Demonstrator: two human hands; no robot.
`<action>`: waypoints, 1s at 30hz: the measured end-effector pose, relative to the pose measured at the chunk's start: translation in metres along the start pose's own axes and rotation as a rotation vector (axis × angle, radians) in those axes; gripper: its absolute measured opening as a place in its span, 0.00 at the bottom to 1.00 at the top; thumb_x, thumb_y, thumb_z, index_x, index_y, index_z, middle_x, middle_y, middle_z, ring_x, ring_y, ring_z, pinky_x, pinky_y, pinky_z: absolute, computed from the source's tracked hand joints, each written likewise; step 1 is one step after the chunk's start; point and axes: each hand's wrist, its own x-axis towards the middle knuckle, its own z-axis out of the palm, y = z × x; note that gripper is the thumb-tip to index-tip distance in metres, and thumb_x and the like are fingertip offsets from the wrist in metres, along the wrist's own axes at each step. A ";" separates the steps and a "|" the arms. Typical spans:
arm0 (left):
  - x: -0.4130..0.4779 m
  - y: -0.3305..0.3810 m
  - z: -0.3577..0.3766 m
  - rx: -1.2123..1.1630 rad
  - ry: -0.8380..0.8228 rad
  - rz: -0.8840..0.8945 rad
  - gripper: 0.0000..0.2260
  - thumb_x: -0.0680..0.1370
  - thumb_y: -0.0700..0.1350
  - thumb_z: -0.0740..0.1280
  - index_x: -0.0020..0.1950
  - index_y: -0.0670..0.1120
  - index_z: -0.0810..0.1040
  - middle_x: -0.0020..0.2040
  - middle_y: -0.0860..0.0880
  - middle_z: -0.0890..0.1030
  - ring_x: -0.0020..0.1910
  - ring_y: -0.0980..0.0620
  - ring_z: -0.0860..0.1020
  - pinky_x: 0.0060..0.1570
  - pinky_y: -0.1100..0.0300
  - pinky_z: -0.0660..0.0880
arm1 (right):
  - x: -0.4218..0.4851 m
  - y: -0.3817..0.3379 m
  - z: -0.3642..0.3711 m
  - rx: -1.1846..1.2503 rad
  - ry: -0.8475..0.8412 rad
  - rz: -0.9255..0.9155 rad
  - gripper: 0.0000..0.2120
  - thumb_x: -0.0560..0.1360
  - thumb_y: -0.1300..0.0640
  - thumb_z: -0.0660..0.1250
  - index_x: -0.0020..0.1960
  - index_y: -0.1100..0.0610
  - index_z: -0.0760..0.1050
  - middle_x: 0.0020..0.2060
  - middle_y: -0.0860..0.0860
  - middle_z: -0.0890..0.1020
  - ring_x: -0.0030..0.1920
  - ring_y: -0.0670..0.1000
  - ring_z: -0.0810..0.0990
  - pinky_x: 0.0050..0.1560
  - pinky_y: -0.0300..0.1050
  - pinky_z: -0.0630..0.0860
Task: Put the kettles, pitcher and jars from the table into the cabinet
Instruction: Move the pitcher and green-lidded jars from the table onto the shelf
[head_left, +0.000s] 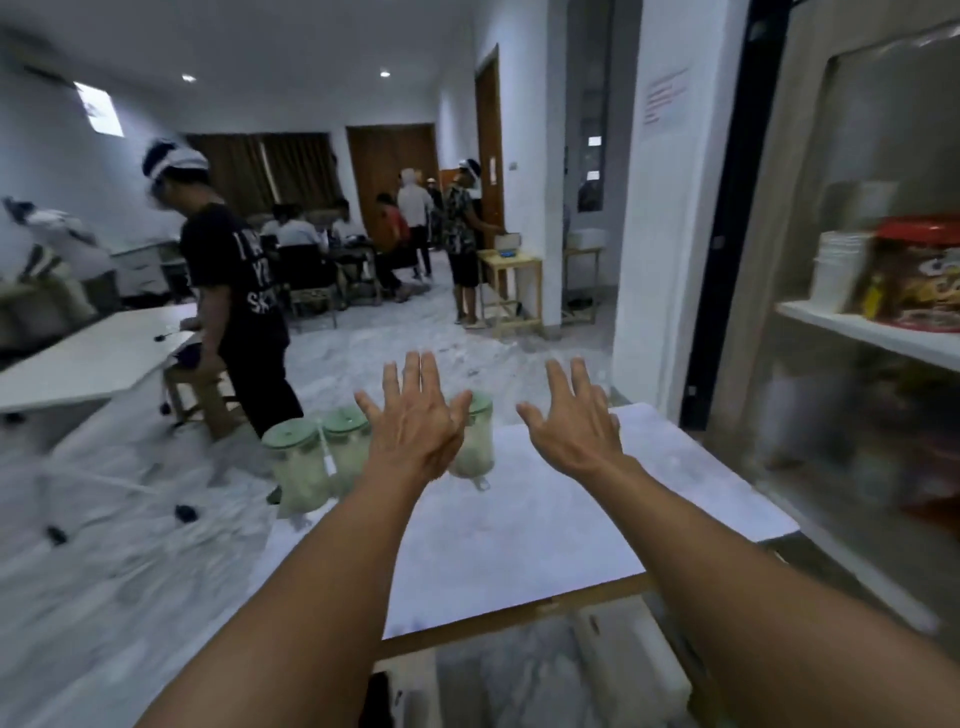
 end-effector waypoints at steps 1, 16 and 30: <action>0.001 -0.029 0.002 0.014 -0.005 -0.033 0.33 0.82 0.62 0.48 0.81 0.44 0.47 0.82 0.46 0.49 0.80 0.41 0.48 0.73 0.31 0.46 | 0.003 -0.018 0.020 0.006 -0.039 -0.020 0.34 0.80 0.39 0.55 0.80 0.47 0.47 0.81 0.49 0.43 0.79 0.62 0.50 0.73 0.67 0.56; 0.084 -0.148 0.131 -0.301 -0.150 -0.401 0.25 0.82 0.56 0.56 0.72 0.41 0.66 0.71 0.41 0.70 0.69 0.40 0.69 0.68 0.42 0.66 | 0.131 -0.046 0.189 0.157 -0.217 0.165 0.29 0.77 0.44 0.62 0.73 0.56 0.61 0.73 0.55 0.66 0.67 0.65 0.70 0.65 0.61 0.70; 0.210 -0.137 0.273 -0.570 -0.300 -0.744 0.18 0.80 0.52 0.64 0.62 0.39 0.73 0.60 0.39 0.79 0.59 0.38 0.77 0.53 0.52 0.73 | 0.261 0.028 0.279 0.384 -0.374 0.489 0.19 0.75 0.48 0.69 0.60 0.59 0.75 0.55 0.57 0.82 0.55 0.59 0.80 0.56 0.52 0.77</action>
